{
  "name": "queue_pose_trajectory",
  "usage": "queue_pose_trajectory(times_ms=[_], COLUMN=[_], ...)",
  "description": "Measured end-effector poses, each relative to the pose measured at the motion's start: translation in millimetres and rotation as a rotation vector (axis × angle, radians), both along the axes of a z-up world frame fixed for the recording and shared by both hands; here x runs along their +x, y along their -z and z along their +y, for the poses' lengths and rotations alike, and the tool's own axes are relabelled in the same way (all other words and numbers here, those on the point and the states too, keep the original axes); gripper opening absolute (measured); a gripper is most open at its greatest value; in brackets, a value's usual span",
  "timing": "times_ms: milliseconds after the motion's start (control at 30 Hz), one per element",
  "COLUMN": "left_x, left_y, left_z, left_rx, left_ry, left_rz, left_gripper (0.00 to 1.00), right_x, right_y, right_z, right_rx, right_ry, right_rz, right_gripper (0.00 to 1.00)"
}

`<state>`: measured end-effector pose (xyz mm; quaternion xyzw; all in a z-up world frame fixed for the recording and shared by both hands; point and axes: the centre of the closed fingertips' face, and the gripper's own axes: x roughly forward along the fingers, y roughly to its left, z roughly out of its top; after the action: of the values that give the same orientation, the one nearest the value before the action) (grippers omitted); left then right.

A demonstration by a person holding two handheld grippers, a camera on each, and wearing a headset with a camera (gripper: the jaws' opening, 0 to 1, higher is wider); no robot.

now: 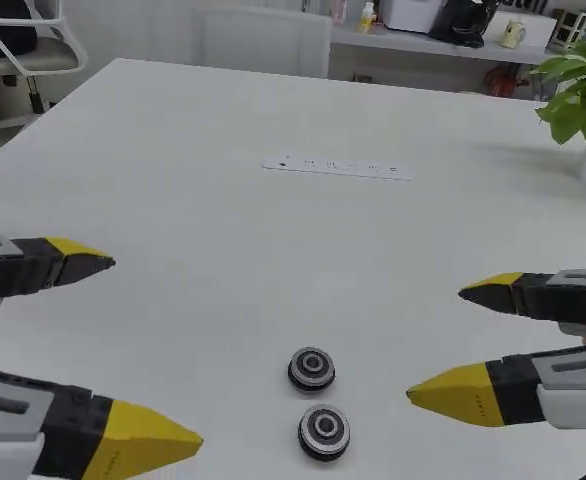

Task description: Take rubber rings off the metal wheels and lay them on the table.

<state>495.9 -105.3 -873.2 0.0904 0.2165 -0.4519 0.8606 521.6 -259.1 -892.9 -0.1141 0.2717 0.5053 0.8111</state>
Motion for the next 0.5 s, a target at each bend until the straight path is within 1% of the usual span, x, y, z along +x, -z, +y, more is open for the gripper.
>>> queue_pose_trajectory(times_ms=[33,67,100,133,167,200,267,400,500], left_x=[1.7,4.4,6.1,7.2,7.0,7.0,10.4,16.7,24.1], left_y=[-2.0,-5.0,-6.7,-9.1,-10.0,-10.5,-13.8,-20.1,-24.9], left_z=[-2.5,-6.0,-8.0,-12.0,-14.9,-17.4,-23.2,-36.4,-49.0], left_rx=[-0.009,-0.028,-0.035,-0.042,-0.042,-0.038,-0.019,0.005,0.018], left_ry=[0.008,0.012,0.015,0.029,0.045,0.059,0.087,0.144,0.186], left_rz=[-0.007,-0.009,-0.009,-0.015,-0.012,-0.01,-0.032,-0.053,-0.085], left_gripper=[1.0,1.0,1.0,1.0,1.0,1.0,1.0,1.0,1.0], right_x=[0.5,0.4,0.5,0.7,1.2,2.3,4.6,10.4,13.4], right_y=[-0.9,-3.0,-4.3,-4.8,-5.6,-6.4,-7.3,-7.4,-5.0], right_z=[3.4,9.2,12.6,15.9,18.4,21.6,24.7,30.4,35.4], right_rx=[0.008,0.024,0.031,0.033,0.035,0.037,0.035,0.02,0.02], right_ry=[-0.013,-0.036,-0.048,-0.056,-0.061,-0.069,-0.078,-0.095,-0.108], right_rz=[-0.006,-0.017,-0.022,-0.02,-0.019,-0.018,-0.026,-0.043,-0.046], right_gripper=[0.75,0.75,0.74,0.73,0.72,0.71,0.69,0.67,0.66])
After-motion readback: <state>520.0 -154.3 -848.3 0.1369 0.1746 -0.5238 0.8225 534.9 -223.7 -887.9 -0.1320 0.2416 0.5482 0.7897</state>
